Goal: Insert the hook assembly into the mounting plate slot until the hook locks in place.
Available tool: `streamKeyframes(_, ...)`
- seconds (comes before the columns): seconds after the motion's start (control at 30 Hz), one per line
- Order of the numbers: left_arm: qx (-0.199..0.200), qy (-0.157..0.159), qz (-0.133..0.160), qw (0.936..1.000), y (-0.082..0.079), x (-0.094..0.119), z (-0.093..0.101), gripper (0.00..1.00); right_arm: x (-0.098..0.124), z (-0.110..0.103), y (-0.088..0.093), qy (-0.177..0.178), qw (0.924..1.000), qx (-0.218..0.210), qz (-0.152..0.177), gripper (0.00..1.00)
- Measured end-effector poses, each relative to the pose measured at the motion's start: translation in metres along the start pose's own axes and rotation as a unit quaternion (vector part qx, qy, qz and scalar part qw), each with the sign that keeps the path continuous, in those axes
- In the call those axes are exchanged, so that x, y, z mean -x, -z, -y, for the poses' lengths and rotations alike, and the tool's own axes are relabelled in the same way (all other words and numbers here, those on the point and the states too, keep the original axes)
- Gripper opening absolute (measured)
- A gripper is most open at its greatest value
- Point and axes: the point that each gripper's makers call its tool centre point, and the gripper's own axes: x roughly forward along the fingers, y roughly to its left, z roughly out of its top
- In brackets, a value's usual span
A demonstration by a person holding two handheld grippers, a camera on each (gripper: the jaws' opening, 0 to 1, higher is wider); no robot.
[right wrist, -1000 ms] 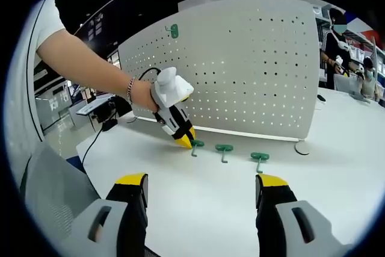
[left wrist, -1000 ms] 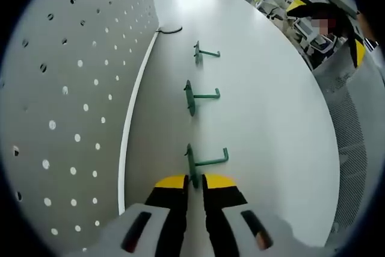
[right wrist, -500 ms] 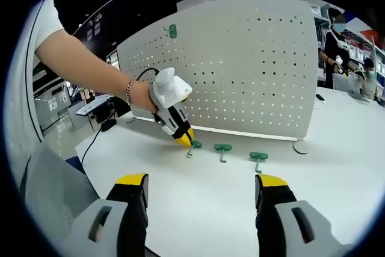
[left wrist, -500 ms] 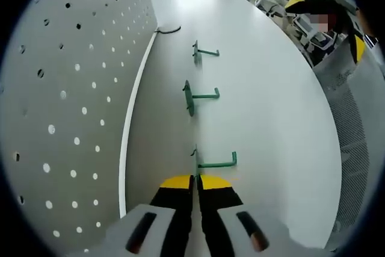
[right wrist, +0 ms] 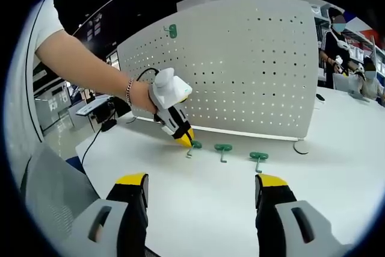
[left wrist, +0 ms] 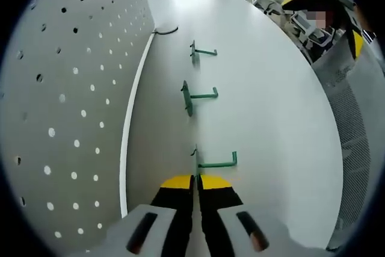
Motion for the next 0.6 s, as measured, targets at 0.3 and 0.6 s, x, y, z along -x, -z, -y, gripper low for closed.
streamKeyframes(0.3,0.064,-0.023,0.108,0.9919,-0.008,0.01,-0.005,0.02,0.003,0.005,-0.004,0.009,0.9999,-0.009,0.011,0.69)
streamKeyframes(0.6,0.08,-0.044,0.141,0.9859,-0.012,0.025,-0.008,0.02,0.003,0.005,-0.007,0.007,0.9997,-0.015,0.019,0.7)
